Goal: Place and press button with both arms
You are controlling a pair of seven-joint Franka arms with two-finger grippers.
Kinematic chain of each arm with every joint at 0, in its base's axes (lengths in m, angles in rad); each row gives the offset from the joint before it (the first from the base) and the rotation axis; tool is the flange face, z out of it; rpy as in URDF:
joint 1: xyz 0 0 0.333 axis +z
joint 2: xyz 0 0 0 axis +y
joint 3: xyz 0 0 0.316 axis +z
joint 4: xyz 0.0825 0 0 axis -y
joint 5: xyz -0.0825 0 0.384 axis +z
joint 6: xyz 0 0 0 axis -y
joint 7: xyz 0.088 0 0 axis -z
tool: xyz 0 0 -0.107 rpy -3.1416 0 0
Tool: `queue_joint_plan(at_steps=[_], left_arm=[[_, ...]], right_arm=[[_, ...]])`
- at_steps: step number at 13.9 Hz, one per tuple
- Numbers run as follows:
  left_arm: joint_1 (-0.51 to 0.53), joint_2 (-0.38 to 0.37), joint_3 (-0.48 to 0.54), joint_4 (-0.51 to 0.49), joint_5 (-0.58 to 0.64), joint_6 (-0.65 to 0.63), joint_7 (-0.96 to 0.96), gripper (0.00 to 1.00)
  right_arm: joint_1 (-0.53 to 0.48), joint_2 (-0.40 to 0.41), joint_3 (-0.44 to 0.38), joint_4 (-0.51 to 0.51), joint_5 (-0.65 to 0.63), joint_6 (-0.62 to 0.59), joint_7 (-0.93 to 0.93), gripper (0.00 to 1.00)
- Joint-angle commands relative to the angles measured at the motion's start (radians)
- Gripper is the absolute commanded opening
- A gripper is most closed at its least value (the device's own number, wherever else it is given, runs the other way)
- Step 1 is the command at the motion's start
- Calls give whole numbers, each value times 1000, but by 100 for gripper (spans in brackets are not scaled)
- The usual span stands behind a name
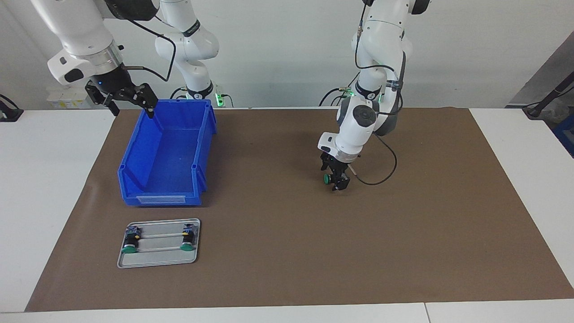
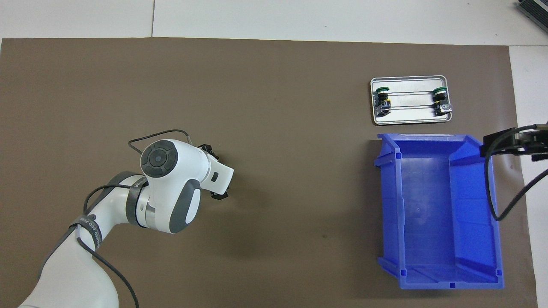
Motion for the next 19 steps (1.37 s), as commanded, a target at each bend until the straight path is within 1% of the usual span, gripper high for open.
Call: queue_joint_plan(at_steps=[1, 2, 3, 8, 10, 12, 15, 18, 19], left_arm=[[-27, 2, 16, -25, -16, 32, 12, 99], [-27, 2, 16, -31, -16, 34, 13, 98], [-27, 2, 16, -31, -16, 34, 18, 95], [-27, 2, 17, -46, -16, 34, 53, 93], [-27, 2, 17, -46, -16, 34, 53, 90], [-27, 2, 17, -46, -16, 32, 53, 81], [-24, 2, 20, -42, -16, 32, 52, 63], [-21, 3, 20, -27, -16, 29, 50, 54], [-18, 6, 20, -19, -16, 26, 50, 49]], right_arm=[[-5, -18, 7, -25, -20, 20, -9, 100], [-5, -18, 7, -25, -20, 20, -9, 100], [-5, -18, 7, -25, -20, 20, -9, 100], [-5, -18, 6, -26, -17, 18, -11, 100], [-5, -18, 6, -26, -17, 20, -9, 100], [-5, -18, 6, -26, -17, 18, -9, 100], [-7, -20, 6, -28, -17, 17, -11, 100], [-9, -23, 6, -31, -15, 14, -11, 100], [-9, -23, 6, -31, -15, 14, -11, 100]])
